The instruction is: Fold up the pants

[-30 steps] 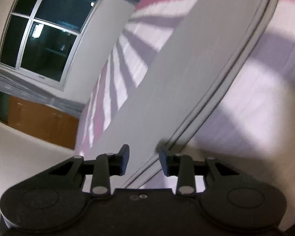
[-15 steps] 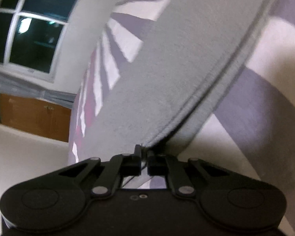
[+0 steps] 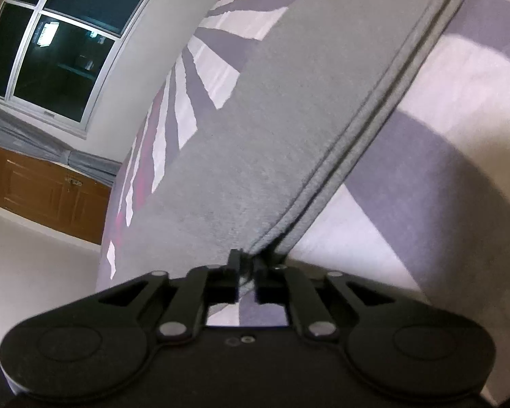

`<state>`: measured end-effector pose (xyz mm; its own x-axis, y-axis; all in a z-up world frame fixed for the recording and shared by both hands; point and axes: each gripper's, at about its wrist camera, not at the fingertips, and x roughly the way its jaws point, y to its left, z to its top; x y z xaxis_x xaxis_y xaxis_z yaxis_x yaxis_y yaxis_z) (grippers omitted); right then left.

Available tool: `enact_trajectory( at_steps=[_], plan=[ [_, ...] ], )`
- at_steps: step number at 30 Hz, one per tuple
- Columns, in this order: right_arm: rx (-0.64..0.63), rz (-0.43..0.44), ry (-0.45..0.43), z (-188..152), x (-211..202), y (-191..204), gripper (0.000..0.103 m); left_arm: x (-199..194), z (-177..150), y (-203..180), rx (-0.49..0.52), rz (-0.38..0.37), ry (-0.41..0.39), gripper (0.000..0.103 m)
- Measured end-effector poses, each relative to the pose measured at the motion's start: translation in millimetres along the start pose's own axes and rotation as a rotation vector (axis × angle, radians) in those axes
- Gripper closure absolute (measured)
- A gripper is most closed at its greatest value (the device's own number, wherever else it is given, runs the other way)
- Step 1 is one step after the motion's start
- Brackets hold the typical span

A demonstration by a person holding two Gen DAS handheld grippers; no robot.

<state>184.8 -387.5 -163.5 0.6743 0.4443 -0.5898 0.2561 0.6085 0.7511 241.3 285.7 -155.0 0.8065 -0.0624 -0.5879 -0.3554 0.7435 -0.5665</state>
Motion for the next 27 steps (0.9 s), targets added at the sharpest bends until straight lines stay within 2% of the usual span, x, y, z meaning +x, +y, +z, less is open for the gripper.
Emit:
enact_trajectory(
  at_steps=[3, 7, 10, 11, 12, 13, 14, 16, 17, 19, 22, 24, 26, 27],
  plan=[
    [-0.140, -0.009, -0.065, 4, -20, 15, 0.087, 9, -2, -46, 0.151, -0.028, 0.005, 0.041],
    [-0.305, -0.024, -0.099, 16, -13, 37, 0.087, 51, -20, -124, 0.359, -0.050, 0.054, 0.041],
    [-0.444, -0.074, -0.052, 15, 11, 51, 0.085, 88, -47, -168, 0.472, -0.050, 0.117, 0.041],
    [-0.502, -0.113, -0.025, 13, 20, 54, 0.086, 102, -59, -177, 0.517, -0.027, 0.156, 0.037],
    [-0.567, -0.200, 0.022, 10, 31, 53, 0.086, 114, -73, -185, 0.587, 0.018, 0.194, 0.032],
    [-0.607, -0.240, 0.057, 8, 41, 52, 0.092, 120, -87, -194, 0.696, 0.048, 0.193, 0.023],
    [-0.628, -0.235, 0.056, 8, 44, 53, 0.094, 120, -93, -201, 0.746, 0.068, 0.191, 0.023],
    [-0.647, -0.242, 0.069, 15, 40, 55, 0.094, 112, -88, -212, 0.778, 0.078, 0.154, 0.023],
    [-0.657, -0.239, 0.045, 20, 36, 59, 0.089, 106, -83, -215, 0.792, 0.064, 0.104, 0.023],
    [-0.676, -0.191, -0.002, 30, 37, 74, 0.086, 109, -75, -222, 0.840, 0.075, 0.059, 0.023],
    [-0.718, -0.149, 0.006, 42, 66, 100, 0.086, 133, -55, -225, 0.830, 0.093, 0.081, 0.023],
    [-0.768, -0.142, 0.033, 44, 92, 112, 0.086, 158, -44, -220, 0.790, 0.121, 0.142, 0.023],
    [-0.789, -0.247, 0.088, 45, 127, 112, 0.086, 176, -40, -207, 0.715, 0.110, 0.216, 0.017],
    [-0.776, -0.277, 0.112, 48, 138, 108, 0.087, 177, -34, -206, 0.687, 0.102, 0.224, 0.017]
  ],
)
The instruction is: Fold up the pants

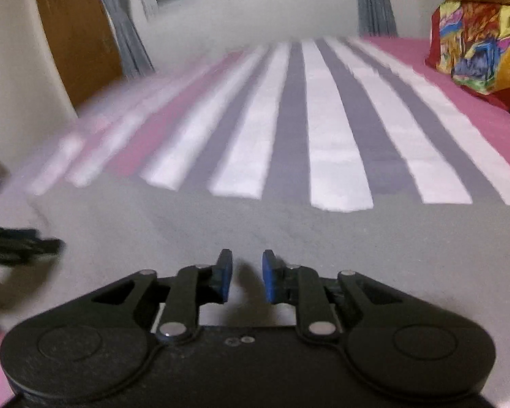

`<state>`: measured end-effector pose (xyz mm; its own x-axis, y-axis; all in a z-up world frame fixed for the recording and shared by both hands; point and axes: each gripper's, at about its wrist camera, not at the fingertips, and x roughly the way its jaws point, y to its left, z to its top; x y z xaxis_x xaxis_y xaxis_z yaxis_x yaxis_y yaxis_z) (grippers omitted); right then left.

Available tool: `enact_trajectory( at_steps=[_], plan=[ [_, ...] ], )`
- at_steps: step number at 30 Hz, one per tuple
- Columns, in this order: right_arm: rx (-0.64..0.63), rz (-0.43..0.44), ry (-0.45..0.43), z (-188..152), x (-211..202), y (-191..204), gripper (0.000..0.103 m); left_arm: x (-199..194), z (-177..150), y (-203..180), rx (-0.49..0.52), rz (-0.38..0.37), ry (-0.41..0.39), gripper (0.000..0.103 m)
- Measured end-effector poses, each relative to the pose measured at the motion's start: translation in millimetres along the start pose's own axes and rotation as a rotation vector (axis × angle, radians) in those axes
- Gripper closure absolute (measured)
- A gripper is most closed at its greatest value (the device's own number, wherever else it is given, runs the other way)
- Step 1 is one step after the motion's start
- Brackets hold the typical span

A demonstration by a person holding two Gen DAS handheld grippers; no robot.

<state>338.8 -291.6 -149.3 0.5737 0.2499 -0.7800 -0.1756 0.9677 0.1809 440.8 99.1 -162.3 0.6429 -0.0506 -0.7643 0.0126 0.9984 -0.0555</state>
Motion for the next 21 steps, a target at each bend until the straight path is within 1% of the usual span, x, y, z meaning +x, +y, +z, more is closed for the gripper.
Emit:
enact_trajectory(
  at_steps=[1, 2, 3, 4, 6, 7, 9, 10, 11, 12, 13, 15, 16, 17, 18, 19, 20, 21],
  plan=[
    [0.003, -0.003, 0.002, 4, 3, 1, 0.087, -2, 4, -1, -0.003, 0.001, -0.004, 0.017],
    [-0.009, -0.010, -0.003, 10, 0, 5, 0.085, -10, 6, 2, 0.009, 0.005, -0.043, 0.017],
    [-0.017, 0.006, -0.024, 14, -4, 10, 0.084, -16, 7, 7, 0.023, 0.029, -0.083, 0.017],
    [-0.026, 0.051, -0.054, 19, -6, 17, 0.084, -16, 7, 15, 0.035, 0.067, -0.095, 0.017],
    [-0.054, 0.112, -0.073, 28, 1, 36, 0.084, -7, 8, 40, 0.008, 0.129, -0.071, 0.017],
    [-0.061, 0.148, -0.079, 32, 9, 46, 0.084, -1, 9, 50, -0.008, 0.148, -0.049, 0.017],
    [-0.092, 0.212, -0.061, 39, 27, 74, 0.083, 13, 7, 65, 0.005, 0.135, -0.011, 0.015],
    [-0.119, 0.212, -0.030, 41, 40, 90, 0.081, 15, 10, 67, 0.017, 0.134, -0.008, 0.015],
    [-0.144, 0.184, 0.008, 42, 54, 104, 0.081, 11, 14, 70, 0.017, 0.145, -0.013, 0.015],
    [-0.160, 0.156, 0.012, 43, 60, 115, 0.080, 5, 18, 72, 0.013, 0.155, -0.030, 0.015],
    [-0.166, 0.146, 0.002, 47, 60, 120, 0.076, -2, 19, 75, 0.006, 0.162, -0.050, 0.015],
    [-0.173, 0.171, -0.031, 49, 49, 122, 0.077, -17, 15, 86, 0.005, 0.172, -0.073, 0.015],
    [-0.204, 0.141, -0.046, 45, 44, 117, 0.075, -19, 10, 92, 0.019, 0.189, -0.071, 0.015],
    [-0.228, 0.091, -0.040, 41, 44, 108, 0.075, -18, 6, 102, 0.039, 0.218, -0.045, 0.015],
    [-0.231, 0.064, -0.033, 37, 41, 93, 0.076, -14, 4, 112, 0.053, 0.218, -0.019, 0.015],
    [-0.215, 0.056, -0.036, 34, 36, 74, 0.077, -15, -3, 119, 0.059, 0.185, -0.023, 0.015],
    [-0.200, 0.037, -0.038, 33, 32, 58, 0.077, -17, -7, 121, 0.068, 0.168, -0.031, 0.015],
    [-0.190, 0.004, -0.039, 30, 24, 38, 0.081, -18, -7, 119, 0.097, 0.168, -0.031, 0.015]
  ],
)
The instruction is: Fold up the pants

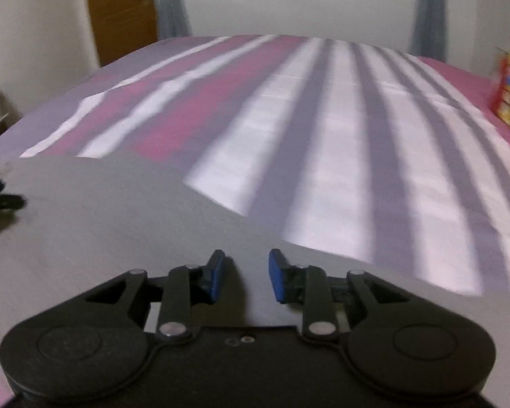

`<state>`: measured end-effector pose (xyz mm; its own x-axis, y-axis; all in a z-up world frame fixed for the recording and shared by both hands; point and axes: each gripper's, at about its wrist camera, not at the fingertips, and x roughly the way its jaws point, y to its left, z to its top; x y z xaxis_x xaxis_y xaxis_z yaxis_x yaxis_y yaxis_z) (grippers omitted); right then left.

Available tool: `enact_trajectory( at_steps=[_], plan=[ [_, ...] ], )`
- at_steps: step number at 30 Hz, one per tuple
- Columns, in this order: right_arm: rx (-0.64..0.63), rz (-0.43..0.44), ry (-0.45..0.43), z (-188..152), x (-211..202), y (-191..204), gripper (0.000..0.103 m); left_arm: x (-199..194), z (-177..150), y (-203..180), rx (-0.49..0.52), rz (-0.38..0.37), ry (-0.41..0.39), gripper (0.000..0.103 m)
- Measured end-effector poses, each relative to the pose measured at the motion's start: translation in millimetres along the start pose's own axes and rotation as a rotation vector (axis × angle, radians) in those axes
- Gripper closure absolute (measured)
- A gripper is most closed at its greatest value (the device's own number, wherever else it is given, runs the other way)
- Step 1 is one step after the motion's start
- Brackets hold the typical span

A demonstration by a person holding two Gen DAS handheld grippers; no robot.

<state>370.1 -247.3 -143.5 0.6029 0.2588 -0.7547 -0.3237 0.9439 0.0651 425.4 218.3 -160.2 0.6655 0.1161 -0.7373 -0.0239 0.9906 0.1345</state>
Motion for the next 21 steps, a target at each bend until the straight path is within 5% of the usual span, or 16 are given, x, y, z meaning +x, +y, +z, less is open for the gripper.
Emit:
enact_trajectory(
  at_steps=[7, 11, 14, 17, 20, 21],
  plan=[
    [0.277, -0.237, 0.008, -32, -53, -167, 0.084, 1, 3, -7, 0.022, 0.018, -0.003, 0.015],
    [0.416, -0.328, 0.031, -48, -74, -230, 0.084, -15, 6, -7, 0.010, 0.024, -0.007, 0.015],
    [0.494, -0.358, 0.014, -59, -100, -248, 0.077, -37, 3, -6, 0.022, 0.037, -0.061, 0.015],
    [0.513, -0.278, -0.108, -80, -139, -238, 0.073, -62, -6, 1, 0.032, 0.026, -0.121, 0.015],
    [0.496, -0.296, 0.013, -103, -126, -244, 0.068, -45, -16, 9, 0.054, 0.068, 0.049, 0.015],
    [0.543, -0.292, 0.030, -113, -127, -252, 0.078, -43, -21, 12, 0.050, 0.073, 0.066, 0.015]
  ],
)
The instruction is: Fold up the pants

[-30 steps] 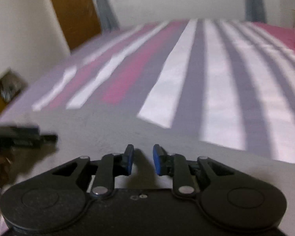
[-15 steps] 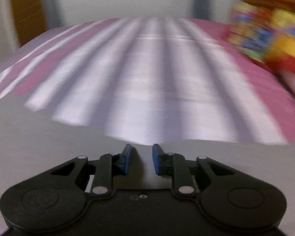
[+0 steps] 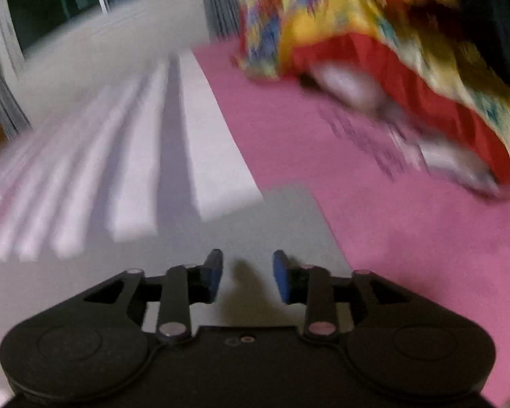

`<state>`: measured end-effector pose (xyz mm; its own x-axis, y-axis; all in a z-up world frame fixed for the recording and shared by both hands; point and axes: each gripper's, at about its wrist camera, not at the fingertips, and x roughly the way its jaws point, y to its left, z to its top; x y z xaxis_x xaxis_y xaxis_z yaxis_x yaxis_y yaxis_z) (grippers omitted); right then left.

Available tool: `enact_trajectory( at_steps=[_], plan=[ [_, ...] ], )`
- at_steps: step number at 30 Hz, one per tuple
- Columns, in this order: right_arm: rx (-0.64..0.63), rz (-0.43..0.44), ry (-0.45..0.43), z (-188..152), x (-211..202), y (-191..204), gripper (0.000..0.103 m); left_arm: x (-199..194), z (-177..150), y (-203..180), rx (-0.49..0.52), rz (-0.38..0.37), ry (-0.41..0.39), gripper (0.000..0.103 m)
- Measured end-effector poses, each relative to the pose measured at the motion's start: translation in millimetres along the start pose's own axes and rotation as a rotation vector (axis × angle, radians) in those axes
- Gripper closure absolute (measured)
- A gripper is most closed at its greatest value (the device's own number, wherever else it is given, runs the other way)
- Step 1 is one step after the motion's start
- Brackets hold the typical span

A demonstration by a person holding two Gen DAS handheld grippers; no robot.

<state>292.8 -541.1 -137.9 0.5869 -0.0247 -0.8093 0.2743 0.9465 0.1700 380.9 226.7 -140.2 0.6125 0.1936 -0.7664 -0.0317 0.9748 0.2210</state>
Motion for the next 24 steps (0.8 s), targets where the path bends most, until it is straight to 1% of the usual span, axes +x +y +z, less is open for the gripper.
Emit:
enact_trajectory(
  at_steps=[1, 3, 4, 5, 6, 7, 9, 12, 13, 14, 15, 16, 17, 18, 19, 20, 22, 23, 24],
  plan=[
    [0.079, 0.039, -0.041, -1, -11, -12, 0.074, -5, -3, 2, -0.017, 0.005, -0.018, 0.015],
    [0.221, 0.103, -0.132, -11, -37, -36, 0.065, -17, -7, 6, -0.049, -0.014, -0.049, 0.015],
    [0.273, 0.129, -0.163, -18, -47, -46, 0.065, -20, -12, 7, -0.056, -0.023, -0.052, 0.015],
    [0.321, 0.149, -0.182, -26, -56, -56, 0.065, -19, -15, 5, -0.036, -0.020, -0.040, 0.015],
    [0.351, 0.162, -0.186, -32, -59, -64, 0.065, -16, -19, 2, -0.003, -0.010, -0.031, 0.015],
    [0.379, 0.178, -0.174, -38, -59, -70, 0.065, -14, -21, 0, 0.008, -0.006, -0.032, 0.015],
    [0.452, 0.222, -0.143, -46, -54, -82, 0.065, -12, -22, -2, -0.010, 0.000, -0.033, 0.014],
    [0.582, 0.306, -0.111, -59, -39, -92, 0.056, -7, -22, -5, -0.032, 0.006, -0.036, 0.009],
    [0.619, 0.335, -0.108, -64, -34, -94, 0.056, -5, -21, -5, -0.037, 0.007, -0.035, 0.008],
    [0.650, 0.348, -0.111, -66, -32, -94, 0.056, -3, -22, -5, -0.045, 0.006, -0.036, 0.008],
    [0.682, 0.335, -0.127, -68, -31, -94, 0.061, -5, -25, -6, -0.052, 0.005, -0.037, 0.008],
    [0.713, 0.315, -0.154, -69, -34, -95, 0.061, -5, -26, -6, -0.054, 0.001, -0.038, 0.008],
    [0.739, 0.293, -0.202, -71, -40, -96, 0.061, -6, -26, -5, -0.055, -0.002, -0.038, 0.008],
    [0.749, 0.299, -0.239, -72, -44, -96, 0.063, -9, -26, -5, -0.056, -0.002, -0.043, 0.008],
    [0.752, 0.316, -0.253, -71, -47, -96, 0.066, -15, -26, -2, -0.066, 0.000, -0.074, 0.009],
    [0.741, 0.325, -0.244, -70, -47, -94, 0.066, -24, -29, 2, -0.092, -0.006, -0.109, 0.014],
    [0.687, 0.320, -0.222, -65, -47, -87, 0.065, -41, -35, 22, -0.204, -0.031, -0.181, 0.019],
    [0.663, 0.325, -0.220, -63, -48, -83, 0.065, -50, -40, 34, -0.273, -0.021, -0.219, 0.019],
    [0.653, 0.339, -0.221, -61, -48, -82, 0.063, -58, -47, 50, -0.351, 0.014, -0.247, 0.019]
  ],
)
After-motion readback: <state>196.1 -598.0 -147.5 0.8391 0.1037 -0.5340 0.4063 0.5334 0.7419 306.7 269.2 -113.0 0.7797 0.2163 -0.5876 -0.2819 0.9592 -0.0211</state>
